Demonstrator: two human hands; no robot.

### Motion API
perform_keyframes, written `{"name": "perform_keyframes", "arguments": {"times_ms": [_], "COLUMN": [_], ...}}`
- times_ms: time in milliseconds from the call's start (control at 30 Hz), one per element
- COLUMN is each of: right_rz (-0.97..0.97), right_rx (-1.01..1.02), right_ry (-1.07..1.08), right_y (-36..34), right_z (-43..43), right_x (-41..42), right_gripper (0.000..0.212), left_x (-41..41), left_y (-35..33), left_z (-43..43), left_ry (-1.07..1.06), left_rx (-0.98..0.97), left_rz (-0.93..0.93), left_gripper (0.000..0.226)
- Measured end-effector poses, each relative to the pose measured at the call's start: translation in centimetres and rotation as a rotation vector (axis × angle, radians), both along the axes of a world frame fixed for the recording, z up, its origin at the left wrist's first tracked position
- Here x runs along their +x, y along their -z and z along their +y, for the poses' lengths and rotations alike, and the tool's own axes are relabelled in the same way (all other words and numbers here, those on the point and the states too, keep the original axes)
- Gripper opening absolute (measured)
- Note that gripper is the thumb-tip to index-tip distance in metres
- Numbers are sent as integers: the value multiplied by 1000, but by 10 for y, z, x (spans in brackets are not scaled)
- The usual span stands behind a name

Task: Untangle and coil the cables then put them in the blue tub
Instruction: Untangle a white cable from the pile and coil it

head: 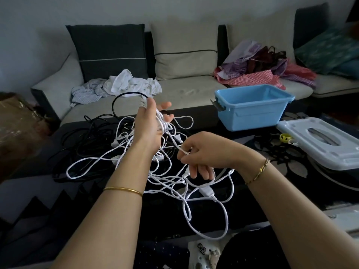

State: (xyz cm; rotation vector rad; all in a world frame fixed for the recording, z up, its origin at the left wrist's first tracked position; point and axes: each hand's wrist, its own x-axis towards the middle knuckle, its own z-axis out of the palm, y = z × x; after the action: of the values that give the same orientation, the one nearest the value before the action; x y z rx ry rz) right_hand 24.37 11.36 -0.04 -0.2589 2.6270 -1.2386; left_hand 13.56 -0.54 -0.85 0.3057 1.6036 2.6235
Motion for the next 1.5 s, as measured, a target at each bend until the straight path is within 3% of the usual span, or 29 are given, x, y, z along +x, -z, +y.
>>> {"name": "perform_keyframes", "arguments": {"times_ms": [167, 267, 333, 433, 567, 667, 733, 800, 900, 1000, 1100, 1267, 1400, 1500], "right_rz": [162, 408, 516, 554, 497, 454, 375, 235, 87, 111, 99, -27, 30, 88], "right_rx": [51, 166, 179, -19, -208, -337, -575, -877, -905, -633, -173, 369, 414, 355], "right_ry": [-6, 111, 280, 455, 534, 650, 743, 747, 720, 726, 627, 180, 28, -23], "right_y": [-13, -17, -19, -16, -12, -8, -3, 2, 16, 33, 47, 45, 25, 8], "right_z": [-5, 1, 14, 37, 52, 61, 68, 72, 73, 70, 61, 27, 4, -1], "right_x": [8, 6, 2, -1, -2, -9, -14, -17, -22, -30, -36, -35, -23, -12], "right_gripper": [13, 12, 10, 6, 2, 12, 14, 12, 17, 28, 39, 34, 31, 25], "left_x": [14, 22, 26, 33, 41, 42, 40, 40, 40, 34, 19, 8, 8, 10], "left_y": [4, 8, 8, 1, -9, -10, -9, -10, -17, -21, -18, -8, -10, -9], "left_z": [9, 12, 12, 14, 17, 19, 19, 16, 13, 9, -1, -7, -7, -3], "left_ry": [-129, -49, 100, 329, 565, 635, 617, 611, 734, 871, 976, 508, 312, 210], "left_rx": [-418, -644, -766, -849, -804, -901, -950, -798, -342, 101, 517, 609, 557, 415], "left_rz": [233, 431, 408, 362, 326, 324, 281, 201, 57, -92, -166, -158, -176, -203], "left_gripper": [25, 22, 22, 25, 33, 32, 31, 31, 30, 30, 28, 50, 32, 24]}}
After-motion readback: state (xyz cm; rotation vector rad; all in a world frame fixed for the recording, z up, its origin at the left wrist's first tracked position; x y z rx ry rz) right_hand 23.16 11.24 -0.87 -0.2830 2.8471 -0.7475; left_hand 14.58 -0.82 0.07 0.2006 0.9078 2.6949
